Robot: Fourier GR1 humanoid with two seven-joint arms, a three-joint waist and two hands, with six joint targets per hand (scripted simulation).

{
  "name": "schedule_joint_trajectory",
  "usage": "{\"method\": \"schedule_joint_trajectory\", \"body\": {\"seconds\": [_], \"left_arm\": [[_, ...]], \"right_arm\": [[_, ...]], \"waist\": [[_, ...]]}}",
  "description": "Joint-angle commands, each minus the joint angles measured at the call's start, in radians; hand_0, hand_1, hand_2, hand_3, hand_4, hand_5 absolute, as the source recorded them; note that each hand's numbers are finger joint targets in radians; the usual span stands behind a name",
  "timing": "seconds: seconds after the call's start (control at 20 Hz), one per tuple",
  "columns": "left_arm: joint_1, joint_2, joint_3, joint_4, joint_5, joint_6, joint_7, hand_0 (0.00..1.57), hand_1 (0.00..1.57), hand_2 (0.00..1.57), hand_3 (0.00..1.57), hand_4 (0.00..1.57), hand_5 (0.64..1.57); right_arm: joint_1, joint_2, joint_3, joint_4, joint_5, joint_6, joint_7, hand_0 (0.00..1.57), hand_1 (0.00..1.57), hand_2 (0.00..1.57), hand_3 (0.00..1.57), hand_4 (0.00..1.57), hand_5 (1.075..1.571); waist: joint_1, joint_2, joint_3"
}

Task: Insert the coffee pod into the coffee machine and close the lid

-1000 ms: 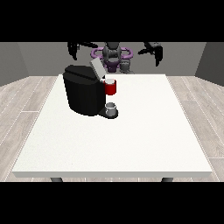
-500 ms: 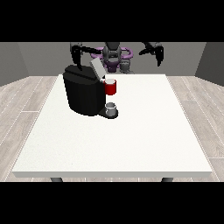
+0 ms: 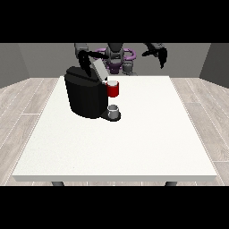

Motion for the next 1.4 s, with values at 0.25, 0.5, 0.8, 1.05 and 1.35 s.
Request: {"method": "schedule_joint_trajectory", "body": {"seconds": [0.25, 0.5, 0.8, 1.05, 1.35], "left_arm": [[-0.012, 0.029, 0.019, -0.080, 0.030, 0.038, 0.042, 0.00, 0.00, 0.00, 0.00, 0.34, 1.571], [0.036, 0.043, -0.005, -0.103, -0.008, 0.050, 0.029, 0.00, 0.00, 0.00, 0.00, 0.30, 1.571], [0.030, 0.061, 0.001, -0.073, 0.021, 0.004, 0.030, 0.00, 0.00, 0.00, 0.00, 0.34, 1.571], [0.019, 0.034, -0.021, -0.075, -0.005, 0.040, 0.022, 0.00, 0.00, 0.00, 0.00, 0.38, 1.571], [-0.046, 0.007, -0.059, -0.086, -0.010, 0.036, 0.068, 0.00, 0.00, 0.00, 0.00, 0.36, 1.571]], "right_arm": [[-0.121, 0.000, 0.024, 0.045, 0.027, -0.007, -0.026, 0.00, 0.00, 0.00, 0.00, 0.13, 1.571], [-0.138, -0.010, 0.051, 0.053, 0.048, 0.028, -0.054, 0.00, 0.00, 0.00, 0.00, 0.21, 1.571], [-0.239, -0.002, 0.089, 0.025, 0.074, 0.019, 0.041, 0.00, 0.00, 0.00, 0.00, 0.11, 1.571], [-0.266, 0.022, 0.098, 0.014, 0.086, -0.006, 0.057, 0.00, 0.00, 0.00, 0.00, 0.00, 1.571], [-0.351, -0.017, 0.135, 0.016, 0.159, -0.026, 0.084, 0.00, 0.00, 0.00, 0.00, 0.08, 1.571]], "waist": [[-0.024, 0.085, 0.0010], [-0.014, 0.087, 0.0010], [0.018, 0.073, 0.0007], [0.036, 0.094, 0.0008], [0.115, 0.140, 0.0010]]}}
